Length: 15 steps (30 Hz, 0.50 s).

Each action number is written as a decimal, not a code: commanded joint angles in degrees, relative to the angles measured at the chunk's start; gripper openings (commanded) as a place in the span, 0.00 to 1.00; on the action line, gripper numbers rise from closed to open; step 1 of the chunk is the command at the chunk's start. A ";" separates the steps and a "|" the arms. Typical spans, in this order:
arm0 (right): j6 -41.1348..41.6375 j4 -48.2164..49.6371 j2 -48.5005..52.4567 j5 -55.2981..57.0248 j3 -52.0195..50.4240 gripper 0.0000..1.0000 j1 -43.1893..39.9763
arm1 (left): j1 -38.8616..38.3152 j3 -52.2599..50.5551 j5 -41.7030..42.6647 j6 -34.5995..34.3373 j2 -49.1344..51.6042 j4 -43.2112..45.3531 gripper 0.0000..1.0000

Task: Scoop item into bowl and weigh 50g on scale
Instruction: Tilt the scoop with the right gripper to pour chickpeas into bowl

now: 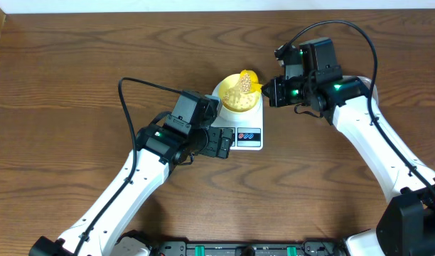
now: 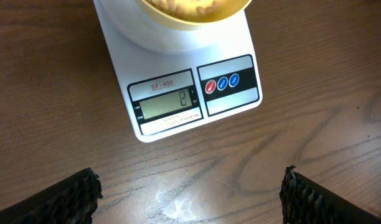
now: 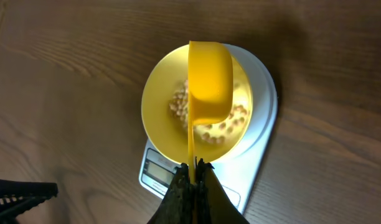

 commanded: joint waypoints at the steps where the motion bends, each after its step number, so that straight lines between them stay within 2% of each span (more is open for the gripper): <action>1: -2.91 0.17 -0.87 0.50 1.40 0.01 0.83 | 0.04 -0.46 0.66 0.31 -0.72 0.04 0.94; 15: -6.80 -0.55 -0.90 2.51 2.69 0.01 1.84 | 0.04 -0.46 0.66 0.31 -0.72 0.04 0.94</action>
